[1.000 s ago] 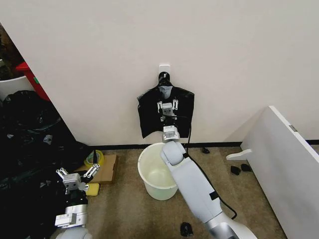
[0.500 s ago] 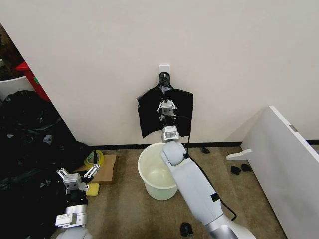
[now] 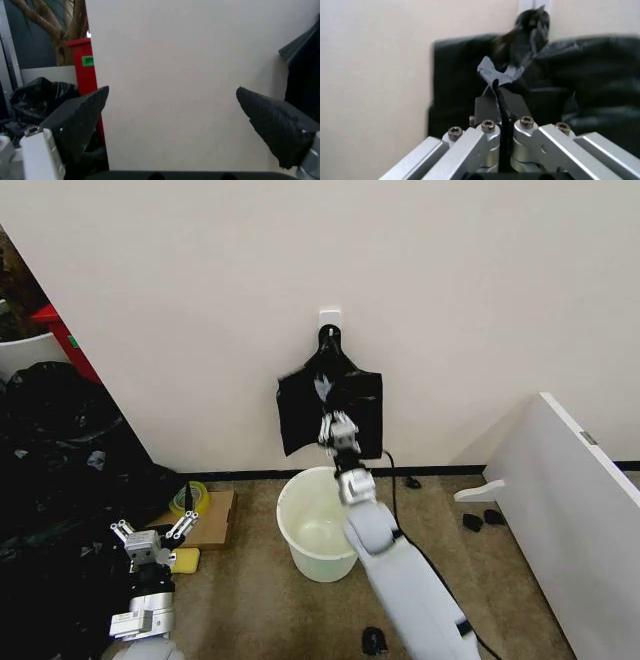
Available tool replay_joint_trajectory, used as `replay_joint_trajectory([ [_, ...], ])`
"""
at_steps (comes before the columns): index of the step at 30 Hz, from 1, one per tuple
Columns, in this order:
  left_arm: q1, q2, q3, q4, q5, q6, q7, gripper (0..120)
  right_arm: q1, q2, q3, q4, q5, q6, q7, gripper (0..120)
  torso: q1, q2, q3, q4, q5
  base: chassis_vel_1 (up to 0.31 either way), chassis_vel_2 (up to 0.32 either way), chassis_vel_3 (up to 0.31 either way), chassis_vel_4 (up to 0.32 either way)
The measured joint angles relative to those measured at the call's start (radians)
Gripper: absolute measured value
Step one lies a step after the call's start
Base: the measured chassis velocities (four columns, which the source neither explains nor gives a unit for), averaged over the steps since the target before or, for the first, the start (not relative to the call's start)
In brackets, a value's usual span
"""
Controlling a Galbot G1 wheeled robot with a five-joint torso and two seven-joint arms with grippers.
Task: Place the garbage bag over the trash bin.
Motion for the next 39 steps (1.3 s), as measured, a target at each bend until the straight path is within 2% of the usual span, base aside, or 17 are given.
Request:
replay_joint_trajectory([
  [9,0.003,0.011,0.013,0.000,0.001,-0.003,0.000,100,-0.162,-0.006,0.060,0.065,-0.025,0.101,-0.149,0,0.000,0.000,0.000,0.0001,-0.0001,0.000,0.000,0.000,0.000],
  [16,0.000,0.026,0.020,-0.010,-0.006,-0.004,0.001,100,-0.254,-0.001,0.105,0.078,-0.077,0.140,-0.196,0,0.000,0.000,0.000,0.0000,0.0000,0.000,0.000,0.000,0.000],
  [24,0.002,0.027,0.024,-0.017,-0.007,-0.004,0.001,100,-0.319,-0.002,0.154,0.078,-0.091,0.185,-0.280,0,0.000,0.000,0.000,0.0001,0.0000,0.000,0.000,0.000,0.000],
  [28,0.006,0.022,0.023,-0.033,-0.006,-0.004,0.002,100,-0.363,-0.009,0.193,0.077,-0.104,0.239,-0.376,0,0.000,0.000,0.000,0.0001,0.0000,0.000,0.000,0.000,0.000],
  [39,0.003,0.016,0.022,-0.040,-0.006,-0.003,0.002,100,-0.402,-0.010,0.217,0.052,-0.115,0.318,-0.489,0,0.000,0.000,0.000,0.0001,-0.0001,0.000,0.000,0.000,0.000],
])
